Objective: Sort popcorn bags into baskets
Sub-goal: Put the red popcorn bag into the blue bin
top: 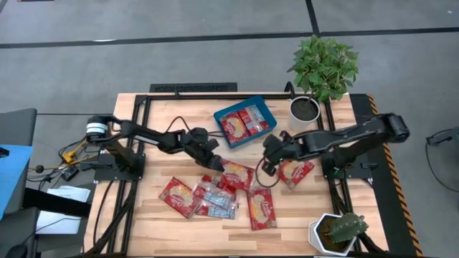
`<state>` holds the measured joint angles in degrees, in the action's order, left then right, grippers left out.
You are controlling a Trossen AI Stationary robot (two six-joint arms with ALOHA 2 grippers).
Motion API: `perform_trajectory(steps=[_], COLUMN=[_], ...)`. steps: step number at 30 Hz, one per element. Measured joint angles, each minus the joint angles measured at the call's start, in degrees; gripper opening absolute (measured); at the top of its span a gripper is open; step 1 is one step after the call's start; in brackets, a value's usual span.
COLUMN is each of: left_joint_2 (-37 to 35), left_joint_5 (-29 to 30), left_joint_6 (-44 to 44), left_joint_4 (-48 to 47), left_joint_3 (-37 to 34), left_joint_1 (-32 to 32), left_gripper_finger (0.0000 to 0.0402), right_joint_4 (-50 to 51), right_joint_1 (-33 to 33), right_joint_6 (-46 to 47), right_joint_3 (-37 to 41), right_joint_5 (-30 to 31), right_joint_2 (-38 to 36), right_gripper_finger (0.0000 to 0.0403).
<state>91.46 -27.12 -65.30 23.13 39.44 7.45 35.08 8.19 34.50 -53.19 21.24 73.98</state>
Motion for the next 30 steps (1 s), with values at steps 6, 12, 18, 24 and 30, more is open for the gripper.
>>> perform_trajectory(steps=[6, 12, 18, 24, 30], left_joint_2=[-7.4, -8.8, -1.5, 11.2, 24.9], left_joint_5=[-1.2, -3.8, -2.3, -2.5, -2.8], left_joint_6=[-1.1, 13.4, 36.4, 53.0, 66.6], left_joint_4=[-3.8, -27.4, -51.8, -68.0, -78.5], left_joint_3=[2.3, 17.6, 39.8, 61.1, 78.9], left_joint_1=[2.3, 8.3, 17.9, 25.5, 29.4], left_gripper_finger=[0.0002, 0.0001, 0.0001, 0.0001, 0.0001], right_joint_4=[5.9, 8.6, 11.1, 11.4, 11.4], right_joint_1=[-0.1, -0.1, -0.1, -0.1, -0.1], right_joint_6=[0.0, 0.1, -0.2, -1.3, -3.1], right_joint_3=[0.0, 0.0, 0.0, 0.0, 0.0], right_joint_5=[3.7, 4.5, 4.7, 7.5, 7.6], right_joint_2=[-4.9, -6.3, -6.2, -6.2, -6.2], right_gripper_finger=[0.0069, 0.0069, 0.0069, 0.0069, 0.0069])
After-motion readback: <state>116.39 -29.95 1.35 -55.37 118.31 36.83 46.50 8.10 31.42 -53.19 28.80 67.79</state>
